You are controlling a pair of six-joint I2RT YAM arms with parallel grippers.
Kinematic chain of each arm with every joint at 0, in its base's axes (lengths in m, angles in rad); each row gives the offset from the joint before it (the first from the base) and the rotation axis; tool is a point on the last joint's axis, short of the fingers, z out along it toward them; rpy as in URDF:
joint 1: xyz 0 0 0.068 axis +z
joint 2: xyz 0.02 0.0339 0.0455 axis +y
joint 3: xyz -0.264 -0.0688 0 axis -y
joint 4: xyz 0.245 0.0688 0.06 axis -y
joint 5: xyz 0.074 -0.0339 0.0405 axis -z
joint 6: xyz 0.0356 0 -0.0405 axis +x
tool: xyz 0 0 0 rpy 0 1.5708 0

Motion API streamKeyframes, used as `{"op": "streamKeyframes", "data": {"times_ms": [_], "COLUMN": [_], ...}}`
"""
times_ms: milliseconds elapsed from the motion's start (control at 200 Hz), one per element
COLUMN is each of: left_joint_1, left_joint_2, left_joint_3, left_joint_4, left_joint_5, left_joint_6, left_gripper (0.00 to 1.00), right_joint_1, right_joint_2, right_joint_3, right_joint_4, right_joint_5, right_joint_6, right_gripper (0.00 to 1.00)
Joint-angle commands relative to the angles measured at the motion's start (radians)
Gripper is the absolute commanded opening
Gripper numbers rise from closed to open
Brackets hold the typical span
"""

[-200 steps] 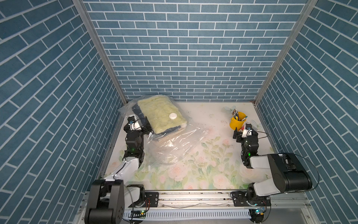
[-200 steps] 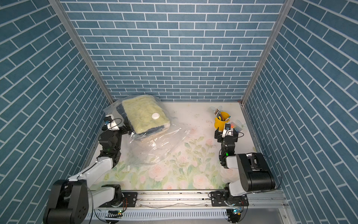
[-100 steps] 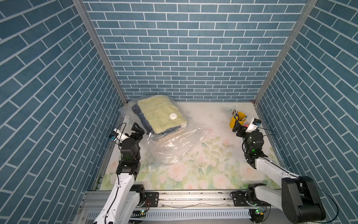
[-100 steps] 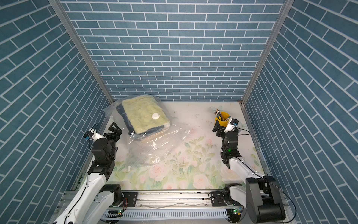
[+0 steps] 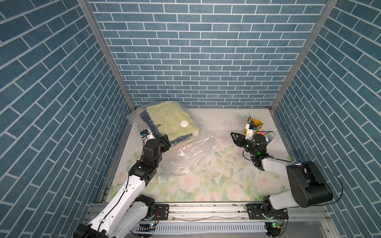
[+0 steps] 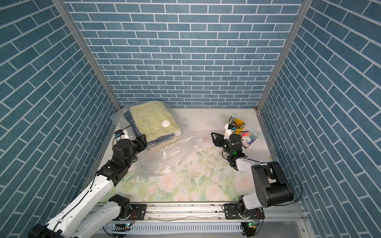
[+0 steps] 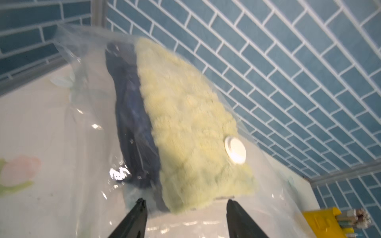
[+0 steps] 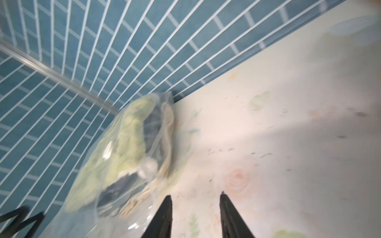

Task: Take the blanket out of the vacuum bag
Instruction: Open the vacuum bag at the center of the board.

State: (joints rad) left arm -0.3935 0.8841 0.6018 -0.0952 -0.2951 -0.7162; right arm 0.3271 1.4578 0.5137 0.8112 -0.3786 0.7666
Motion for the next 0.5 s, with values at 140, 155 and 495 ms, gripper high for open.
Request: {"op": "streamKeyframes", "data": {"times_ms": [140, 155, 495], "left_joint_1": [0.015, 0.026, 0.424], "left_joint_2": [0.024, 0.025, 0.233], "left_joint_3": [0.011, 0.011, -0.037], "left_joint_4": [-0.09, -0.084, 0.247], "left_joint_5": [-0.307, -0.307, 0.097], "left_joint_6": [-0.128, -0.138, -0.26], "left_gripper": [0.96, 0.97, 0.97], "right_joint_1": [0.091, 0.097, 0.272], "right_joint_2": [-0.083, -0.089, -0.068], "right_joint_3": [-0.032, -0.036, -0.08], "right_joint_4": [0.071, 0.069, 0.27], "right_joint_5": [-0.052, -0.052, -0.096], "right_joint_6": [0.104, 0.107, 0.277], "right_gripper": [0.55, 0.56, 0.65]}}
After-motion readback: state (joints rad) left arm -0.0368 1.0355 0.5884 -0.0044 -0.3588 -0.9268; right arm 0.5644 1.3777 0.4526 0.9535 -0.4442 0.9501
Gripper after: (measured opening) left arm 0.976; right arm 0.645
